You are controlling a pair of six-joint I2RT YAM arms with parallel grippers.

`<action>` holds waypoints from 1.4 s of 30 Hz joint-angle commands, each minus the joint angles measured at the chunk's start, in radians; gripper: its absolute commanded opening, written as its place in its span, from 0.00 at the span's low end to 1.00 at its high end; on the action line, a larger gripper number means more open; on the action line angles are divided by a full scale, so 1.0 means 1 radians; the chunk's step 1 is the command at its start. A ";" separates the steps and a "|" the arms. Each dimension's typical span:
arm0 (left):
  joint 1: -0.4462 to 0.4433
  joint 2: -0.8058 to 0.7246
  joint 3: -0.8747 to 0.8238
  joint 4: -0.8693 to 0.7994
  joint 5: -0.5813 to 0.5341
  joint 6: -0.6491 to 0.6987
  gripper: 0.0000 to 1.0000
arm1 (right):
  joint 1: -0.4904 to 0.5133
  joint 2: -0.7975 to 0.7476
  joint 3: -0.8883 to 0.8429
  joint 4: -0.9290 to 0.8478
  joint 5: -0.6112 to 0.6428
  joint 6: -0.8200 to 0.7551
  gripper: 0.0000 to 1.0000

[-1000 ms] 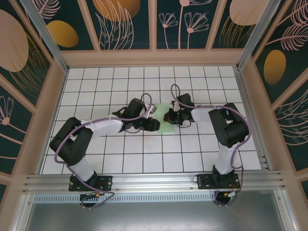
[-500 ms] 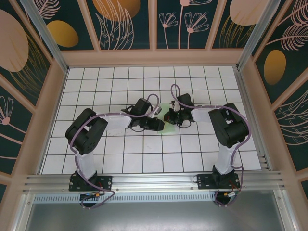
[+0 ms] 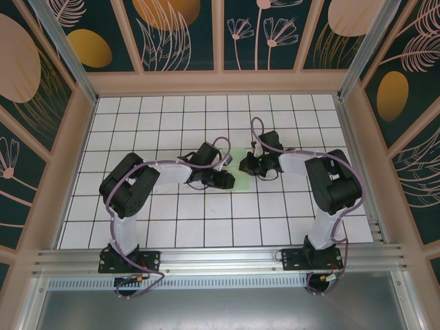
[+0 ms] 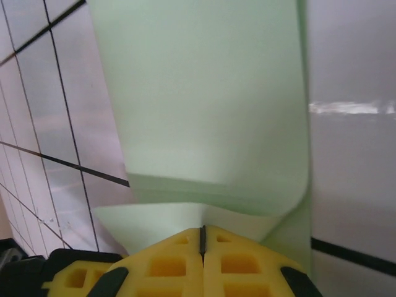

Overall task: Fold a paper plane with a square sheet of paper (fold left side to right side)
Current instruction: Fold the triangle a second time at the center of the table.

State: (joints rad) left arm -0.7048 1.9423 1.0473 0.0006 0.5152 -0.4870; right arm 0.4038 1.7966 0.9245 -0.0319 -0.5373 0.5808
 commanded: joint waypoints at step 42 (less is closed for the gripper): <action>-0.046 0.076 -0.031 -0.090 -0.150 0.021 0.24 | 0.026 0.056 0.007 -0.033 0.178 -0.026 0.00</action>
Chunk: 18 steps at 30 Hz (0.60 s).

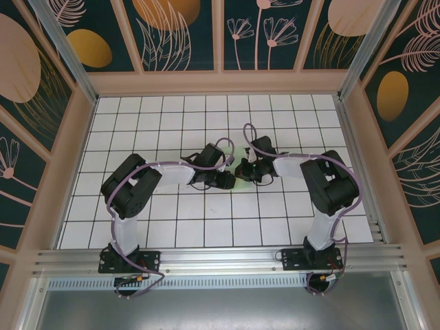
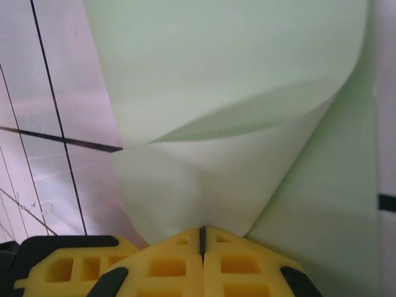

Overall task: Fold a paper plane with a square sheet of paper (fold left side to right side)
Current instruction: Fold the triangle a second time at the center of the table.

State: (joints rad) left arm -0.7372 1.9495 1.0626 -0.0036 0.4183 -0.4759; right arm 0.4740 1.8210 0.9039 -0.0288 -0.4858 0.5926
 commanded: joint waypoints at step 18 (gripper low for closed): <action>-0.014 0.058 -0.061 -0.077 -0.050 0.010 0.23 | -0.168 0.097 0.136 -0.085 0.125 -0.117 0.00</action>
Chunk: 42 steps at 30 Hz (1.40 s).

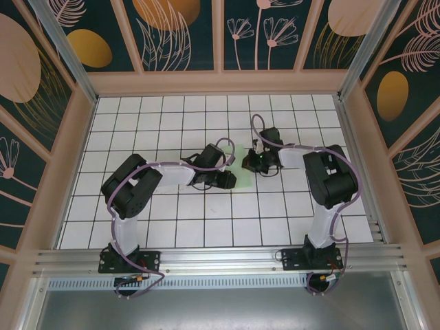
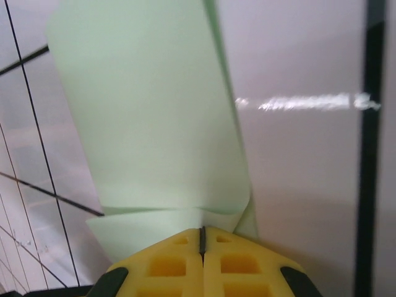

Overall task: Fold a paper plane with a square sheet of paper (fold left side to right side)
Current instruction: Fold the triangle a second time at the center of the table, then turn over the paper at the center of the table.

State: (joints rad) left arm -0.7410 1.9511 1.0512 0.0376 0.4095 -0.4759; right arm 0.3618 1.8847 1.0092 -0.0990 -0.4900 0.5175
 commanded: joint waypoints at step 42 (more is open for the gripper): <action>0.127 0.011 0.109 -0.057 0.115 0.007 0.37 | -0.125 -0.378 -0.353 0.183 -0.093 -0.052 0.66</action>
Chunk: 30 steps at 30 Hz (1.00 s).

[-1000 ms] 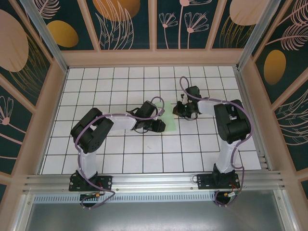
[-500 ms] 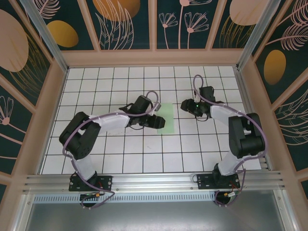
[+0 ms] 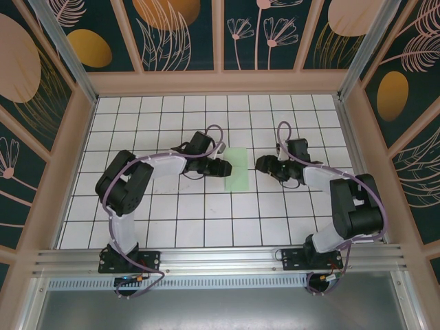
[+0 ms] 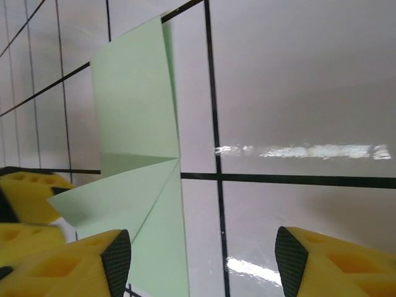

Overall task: Fold a paper plane with a square sheet of paper (fold left side to right side)
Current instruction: Turn over the paper at the center of the table.

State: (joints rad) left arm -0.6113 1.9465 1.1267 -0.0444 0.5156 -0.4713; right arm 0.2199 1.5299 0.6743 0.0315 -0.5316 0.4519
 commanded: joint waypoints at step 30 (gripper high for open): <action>-0.003 -0.102 -0.088 0.074 -0.088 -0.030 0.14 | 0.171 0.274 0.107 0.352 -0.184 0.256 0.47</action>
State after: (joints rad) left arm -0.6117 1.8648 1.0470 0.0055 0.4362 -0.4915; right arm 0.3759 1.7821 0.7525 0.3141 -0.6834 0.6777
